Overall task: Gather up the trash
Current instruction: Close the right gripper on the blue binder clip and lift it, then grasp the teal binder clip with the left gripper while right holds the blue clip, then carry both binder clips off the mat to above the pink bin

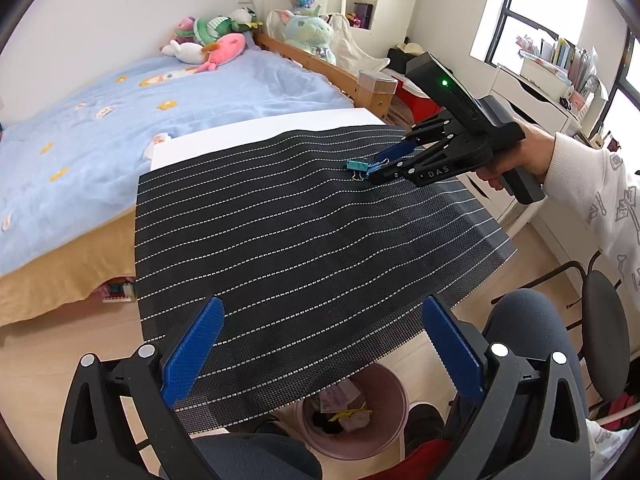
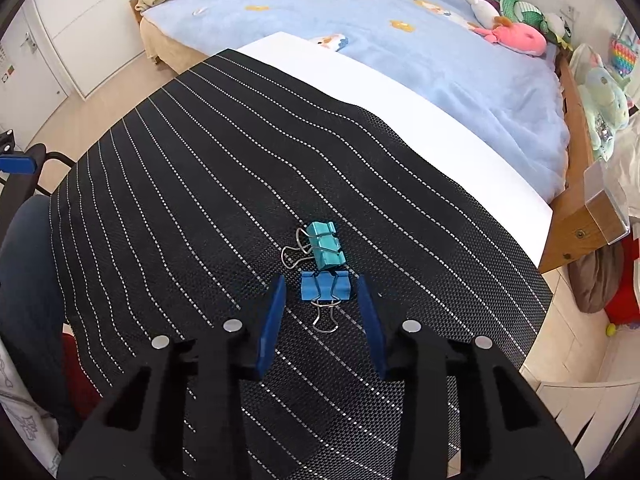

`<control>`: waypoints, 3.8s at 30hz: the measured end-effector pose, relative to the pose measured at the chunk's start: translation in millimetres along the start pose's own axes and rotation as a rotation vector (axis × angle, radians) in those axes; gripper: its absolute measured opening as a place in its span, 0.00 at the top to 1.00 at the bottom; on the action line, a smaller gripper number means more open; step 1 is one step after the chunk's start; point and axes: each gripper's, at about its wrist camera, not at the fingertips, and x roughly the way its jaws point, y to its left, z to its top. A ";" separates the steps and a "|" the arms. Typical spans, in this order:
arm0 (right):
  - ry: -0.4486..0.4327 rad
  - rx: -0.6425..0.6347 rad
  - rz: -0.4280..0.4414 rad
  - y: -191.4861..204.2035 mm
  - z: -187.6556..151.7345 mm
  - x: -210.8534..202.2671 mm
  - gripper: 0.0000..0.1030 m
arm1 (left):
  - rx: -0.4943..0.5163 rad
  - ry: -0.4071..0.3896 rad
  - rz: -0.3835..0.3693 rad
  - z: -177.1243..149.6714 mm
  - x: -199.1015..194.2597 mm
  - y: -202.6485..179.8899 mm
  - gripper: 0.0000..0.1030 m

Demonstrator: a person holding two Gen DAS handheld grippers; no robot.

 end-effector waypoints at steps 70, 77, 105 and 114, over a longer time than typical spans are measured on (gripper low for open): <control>-0.014 0.240 -0.047 -34.8 -59.6 -66.0 0.77 | 0.203 0.204 0.032 136.6 180.5 -46.6 0.46; -0.016 0.240 -0.045 -34.6 -60.2 -65.6 0.77 | 0.205 0.207 0.035 135.7 180.9 -47.0 0.76; -0.178 0.163 -0.026 37.1 -45.8 -120.6 0.77 | 0.231 0.068 0.013 98.3 44.3 -38.4 0.76; -0.247 0.128 -0.027 86.3 -69.1 -151.2 0.77 | 0.219 0.006 0.010 62.6 -5.7 -47.1 0.76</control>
